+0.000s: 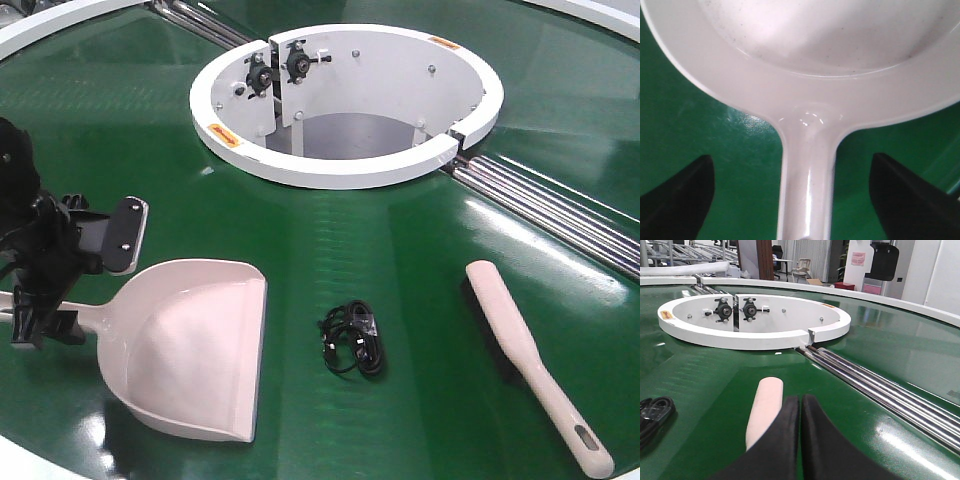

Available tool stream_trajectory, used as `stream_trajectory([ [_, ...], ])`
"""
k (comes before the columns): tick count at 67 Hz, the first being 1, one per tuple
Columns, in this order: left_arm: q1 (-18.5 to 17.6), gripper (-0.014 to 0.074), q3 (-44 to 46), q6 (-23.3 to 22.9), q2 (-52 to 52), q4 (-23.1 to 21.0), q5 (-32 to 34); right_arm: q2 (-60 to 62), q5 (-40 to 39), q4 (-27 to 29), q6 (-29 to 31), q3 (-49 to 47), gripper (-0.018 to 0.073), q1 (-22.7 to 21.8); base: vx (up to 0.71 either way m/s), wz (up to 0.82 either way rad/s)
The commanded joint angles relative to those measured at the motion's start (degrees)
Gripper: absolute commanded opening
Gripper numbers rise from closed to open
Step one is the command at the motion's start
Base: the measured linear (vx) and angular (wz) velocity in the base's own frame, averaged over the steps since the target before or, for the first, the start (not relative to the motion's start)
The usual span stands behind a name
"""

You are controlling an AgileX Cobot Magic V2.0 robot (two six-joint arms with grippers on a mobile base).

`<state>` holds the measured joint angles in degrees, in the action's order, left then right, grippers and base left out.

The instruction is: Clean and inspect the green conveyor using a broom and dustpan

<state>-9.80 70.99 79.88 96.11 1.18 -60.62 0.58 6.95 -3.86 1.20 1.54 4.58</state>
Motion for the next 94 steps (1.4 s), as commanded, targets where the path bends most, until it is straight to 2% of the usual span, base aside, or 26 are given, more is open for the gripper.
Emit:
stream_trajectory([
  [1,-0.3,0.0594,1.6,0.1,-1.0,0.8,1.1,1.0,-4.4,-0.1,0.2,1.2,-0.0009,-0.3,0.0,0.0],
  [24,-0.3,0.0589,1.6,0.0,3.3,2.7,1.3,1.0,-4.4,-0.1,0.2,1.2,-0.0009,-0.3,0.0,0.0],
  [33,-0.3,0.0532,1.6,0.0,3.4,5.4,1.3,1.0,-4.4,-0.1,0.2,1.2,-0.0009,-0.3,0.0,0.0],
  [43,-0.3,0.0374,1.6,0.0,3.4,5.7,0.7,1.0,-4.4,-0.1,0.2,1.2,-0.0009,-0.3,0.0,0.0],
  [56,-0.3,0.0092,1.6,0.0,3.4,5.8,-1.1,1.0,-4.4,-0.1,0.2,1.2,-0.0009,-0.3,0.0,0.0],
  [62,-0.3,-0.0009,1.6,0.0,2.8,6.1,-1.9,1.0,-4.4,-0.1,0.2,1.2,-0.0009,-0.3,0.0,0.0],
  [75,-0.4,-0.0008,1.6,0.0,-0.9,5.7,-1.8,1.0,-4.4,-0.1,0.2,1.2,-0.0009,-0.3,0.0,0.0],
  [83,-0.5,-0.0008,1.6,-1.7,-2.8,4.1,-1.7,1.0,-4.4,-0.1,0.2,1.2,-0.0009,-0.3,0.0,0.0],
  [94,-2.6,-0.0008,1.6,-2.1,-3.6,2.6,-1.1,1.0,-4.4,-0.1,0.2,1.2,-0.0009,-0.3,0.0,0.0],
])
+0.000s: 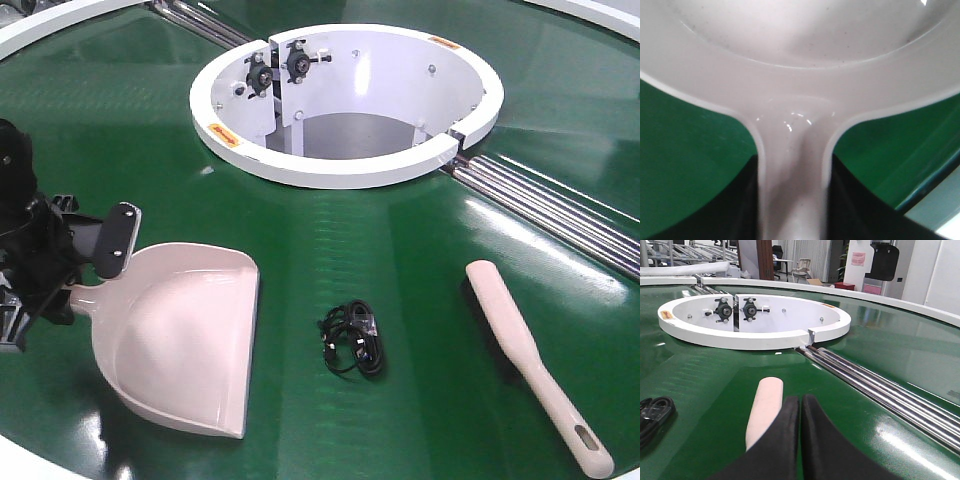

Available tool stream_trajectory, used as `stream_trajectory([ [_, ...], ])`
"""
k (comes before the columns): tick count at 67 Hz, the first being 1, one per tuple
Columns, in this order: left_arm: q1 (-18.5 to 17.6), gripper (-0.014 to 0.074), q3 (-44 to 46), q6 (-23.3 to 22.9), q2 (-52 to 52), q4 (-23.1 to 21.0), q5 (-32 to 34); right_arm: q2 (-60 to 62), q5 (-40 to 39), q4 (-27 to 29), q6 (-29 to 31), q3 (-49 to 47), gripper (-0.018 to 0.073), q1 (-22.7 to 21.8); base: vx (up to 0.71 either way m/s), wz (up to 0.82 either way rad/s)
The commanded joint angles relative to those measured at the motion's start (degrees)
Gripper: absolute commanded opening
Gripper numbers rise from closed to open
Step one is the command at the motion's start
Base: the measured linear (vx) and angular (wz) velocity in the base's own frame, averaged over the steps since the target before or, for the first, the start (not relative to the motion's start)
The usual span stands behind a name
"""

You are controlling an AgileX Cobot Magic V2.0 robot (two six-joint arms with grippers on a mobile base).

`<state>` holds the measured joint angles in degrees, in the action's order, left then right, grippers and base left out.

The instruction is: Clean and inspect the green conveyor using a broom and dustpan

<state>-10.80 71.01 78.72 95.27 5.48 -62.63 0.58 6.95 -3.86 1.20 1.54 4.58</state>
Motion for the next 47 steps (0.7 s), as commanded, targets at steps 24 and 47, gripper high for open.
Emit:
stream_trajectory([
  [24,-4.4,-0.0008,1.6,-1.0,-1.6,-3.3,2.1,1.0,-4.4,-0.1,0.2,1.2,-0.0009,-0.3,0.0,0.0],
  [47,-4.4,-0.0008,1.6,-2.3,1.3,-5.9,2.4,1.0,-4.4,-0.1,0.2,1.2,-0.0009,-0.3,0.0,0.0],
])
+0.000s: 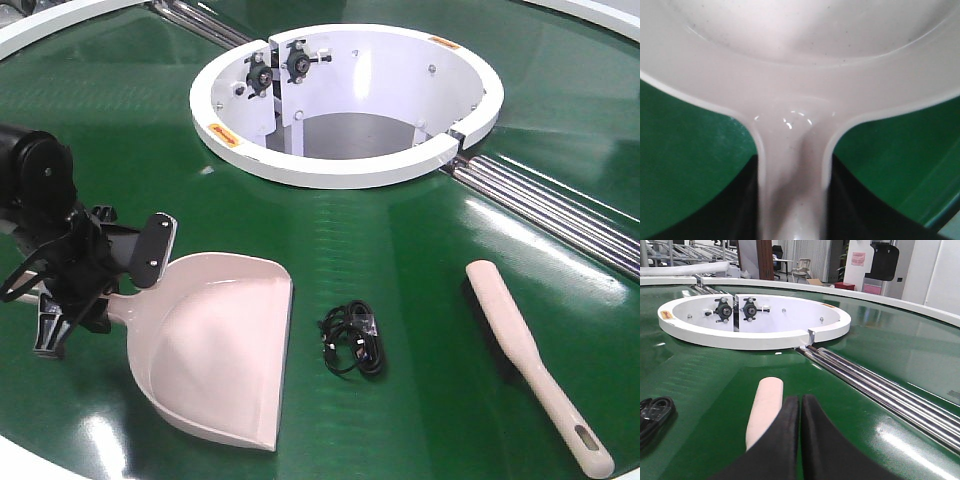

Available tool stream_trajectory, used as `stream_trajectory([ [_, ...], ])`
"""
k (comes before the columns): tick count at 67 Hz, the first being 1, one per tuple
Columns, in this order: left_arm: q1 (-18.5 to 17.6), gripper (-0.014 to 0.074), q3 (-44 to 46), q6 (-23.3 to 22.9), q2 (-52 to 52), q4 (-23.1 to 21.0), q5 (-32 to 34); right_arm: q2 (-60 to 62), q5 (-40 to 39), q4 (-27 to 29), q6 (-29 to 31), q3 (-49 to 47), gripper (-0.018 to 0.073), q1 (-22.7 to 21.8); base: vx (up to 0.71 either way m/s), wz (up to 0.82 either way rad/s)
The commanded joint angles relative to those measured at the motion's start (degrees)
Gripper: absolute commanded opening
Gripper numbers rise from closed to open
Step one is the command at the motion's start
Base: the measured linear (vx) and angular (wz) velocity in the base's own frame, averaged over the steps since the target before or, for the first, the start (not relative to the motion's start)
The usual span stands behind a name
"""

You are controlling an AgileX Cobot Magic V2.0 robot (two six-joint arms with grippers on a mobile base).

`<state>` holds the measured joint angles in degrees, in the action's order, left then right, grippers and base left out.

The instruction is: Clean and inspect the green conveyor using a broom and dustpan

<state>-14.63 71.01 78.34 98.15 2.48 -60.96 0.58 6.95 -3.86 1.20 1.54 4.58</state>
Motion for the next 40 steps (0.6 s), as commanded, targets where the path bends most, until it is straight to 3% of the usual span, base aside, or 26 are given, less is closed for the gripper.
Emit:
stream_trajectory([
  [1,-0.6,-0.0008,1.6,-2.2,-1.6,-2.5,0.9,1.0,-4.4,-0.1,0.2,1.2,-0.0009,-0.3,0.0,0.0],
  [27,-0.6,-0.0008,1.6,-7.1,-1.0,1.8,1.8,1.0,-4.4,-0.1,0.2,1.2,-0.0009,-0.3,0.0,0.0],
  [40,-0.6,-0.0008,1.6,-7.0,-1.0,1.8,2.2,1.0,-4.4,-0.1,0.2,1.2,-0.0009,-0.3,0.0,0.0],
])
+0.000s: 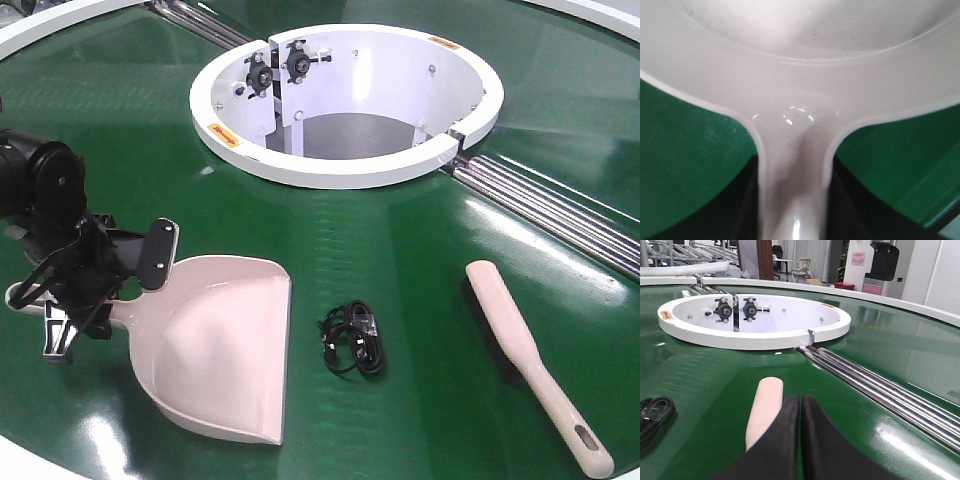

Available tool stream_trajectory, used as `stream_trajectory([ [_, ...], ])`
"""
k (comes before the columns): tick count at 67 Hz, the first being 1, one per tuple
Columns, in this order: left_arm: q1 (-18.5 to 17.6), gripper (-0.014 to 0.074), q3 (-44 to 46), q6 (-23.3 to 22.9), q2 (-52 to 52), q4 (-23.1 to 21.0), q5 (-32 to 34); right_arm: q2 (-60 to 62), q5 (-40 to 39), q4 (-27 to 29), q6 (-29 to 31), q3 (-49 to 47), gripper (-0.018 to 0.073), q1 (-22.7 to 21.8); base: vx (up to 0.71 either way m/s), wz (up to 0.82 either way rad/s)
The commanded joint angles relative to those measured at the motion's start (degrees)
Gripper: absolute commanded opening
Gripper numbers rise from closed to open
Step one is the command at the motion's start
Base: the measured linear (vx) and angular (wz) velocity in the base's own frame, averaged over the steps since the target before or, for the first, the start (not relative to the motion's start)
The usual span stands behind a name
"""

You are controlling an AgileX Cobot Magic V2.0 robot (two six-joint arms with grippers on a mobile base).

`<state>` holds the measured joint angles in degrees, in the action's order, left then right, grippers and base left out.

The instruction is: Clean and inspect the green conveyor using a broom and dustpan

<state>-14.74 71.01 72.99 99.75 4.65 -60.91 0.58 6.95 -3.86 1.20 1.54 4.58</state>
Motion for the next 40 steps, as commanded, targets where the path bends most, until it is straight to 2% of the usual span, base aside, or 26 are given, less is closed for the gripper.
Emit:
stream_trajectory([
  [1,-0.5,-0.0008,1.6,-1.7,-2.6,-0.4,2.1,1.0,-4.4,-0.1,0.2,1.2,-0.0009,-0.3,0.0,0.0],
  [40,-0.5,-0.0008,1.6,-1.7,-2.6,-0.7,2.5,1.0,-4.4,-0.1,0.2,1.2,-0.0009,-0.3,0.0,0.0],
])
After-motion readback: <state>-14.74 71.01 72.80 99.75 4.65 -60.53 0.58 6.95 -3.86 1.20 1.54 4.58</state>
